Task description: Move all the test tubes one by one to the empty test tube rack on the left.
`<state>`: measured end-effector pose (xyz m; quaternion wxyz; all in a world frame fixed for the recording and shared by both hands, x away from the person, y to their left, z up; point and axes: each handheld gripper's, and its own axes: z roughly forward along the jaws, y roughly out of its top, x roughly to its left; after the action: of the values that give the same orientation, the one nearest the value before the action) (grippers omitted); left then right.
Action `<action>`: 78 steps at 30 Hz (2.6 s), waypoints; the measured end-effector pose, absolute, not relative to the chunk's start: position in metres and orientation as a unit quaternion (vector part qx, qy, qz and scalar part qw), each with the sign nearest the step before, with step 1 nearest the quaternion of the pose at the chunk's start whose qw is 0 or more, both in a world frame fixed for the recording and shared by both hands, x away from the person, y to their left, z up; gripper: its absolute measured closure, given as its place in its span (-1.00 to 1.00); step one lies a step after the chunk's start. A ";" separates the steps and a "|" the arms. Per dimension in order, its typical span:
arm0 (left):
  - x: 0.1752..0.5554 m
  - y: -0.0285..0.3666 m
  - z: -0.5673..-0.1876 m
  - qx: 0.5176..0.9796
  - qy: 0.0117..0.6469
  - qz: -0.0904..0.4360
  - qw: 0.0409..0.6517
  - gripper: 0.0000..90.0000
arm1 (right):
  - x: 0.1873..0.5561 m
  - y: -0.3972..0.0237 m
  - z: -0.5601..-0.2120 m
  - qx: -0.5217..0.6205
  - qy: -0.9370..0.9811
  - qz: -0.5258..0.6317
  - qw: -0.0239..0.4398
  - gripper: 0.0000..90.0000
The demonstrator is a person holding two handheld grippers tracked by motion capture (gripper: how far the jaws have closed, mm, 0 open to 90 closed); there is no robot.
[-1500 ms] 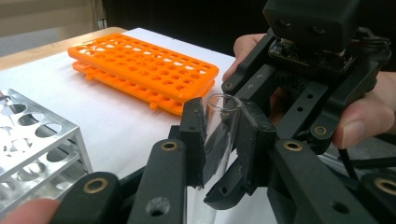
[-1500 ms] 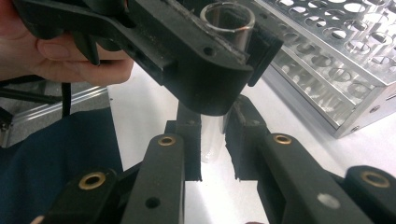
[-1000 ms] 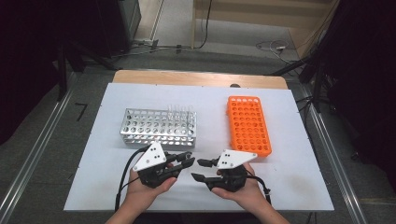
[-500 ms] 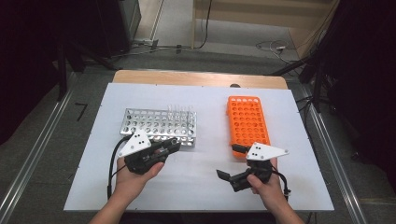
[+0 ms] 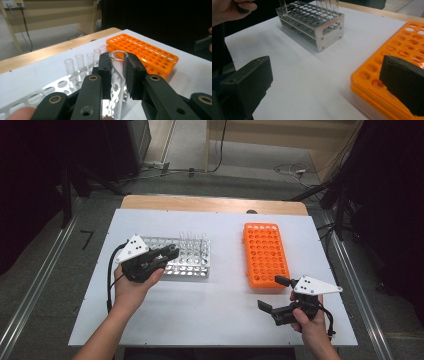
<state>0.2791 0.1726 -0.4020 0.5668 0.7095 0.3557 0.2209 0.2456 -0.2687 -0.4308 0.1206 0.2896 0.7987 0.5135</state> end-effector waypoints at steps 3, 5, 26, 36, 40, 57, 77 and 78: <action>0.289 0.175 -0.399 0.708 0.360 0.229 0.563 0.69 | 0.245 -0.278 -0.432 0.295 0.798 0.513 0.120 -1.00; 0.295 0.177 -0.398 0.705 0.366 0.230 0.562 0.69 | 0.243 -0.283 -0.433 0.299 0.797 0.511 0.118 -1.00; 0.352 0.169 -0.400 0.684 0.409 0.267 0.542 0.69 | 0.246 -0.302 -0.438 0.315 0.790 0.511 0.123 -1.00; 0.362 0.169 -0.408 0.681 0.427 0.268 0.531 0.69 | 0.247 -0.303 -0.439 0.316 0.790 0.512 0.122 -1.00; 0.364 0.168 -0.411 0.686 0.426 0.268 0.526 0.69 | 0.247 -0.302 -0.439 0.315 0.790 0.511 0.122 -1.00; 0.371 0.164 -0.432 0.716 0.446 0.252 0.475 0.68 | 0.248 -0.302 -0.440 0.316 0.792 0.508 0.123 -1.00; 0.345 0.168 -0.428 0.716 0.457 0.207 0.485 -0.51 | 0.249 -0.302 -0.443 0.319 0.794 0.503 0.123 -1.00; 0.341 0.168 -0.429 0.717 0.453 0.204 0.489 -0.59 | 0.250 -0.303 -0.443 0.319 0.794 0.503 0.123 -1.00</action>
<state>0.3415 0.1682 -0.4290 0.4892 0.7168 0.4531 0.2038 0.2496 -0.3026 -0.4427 0.1234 0.3191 0.7935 0.5033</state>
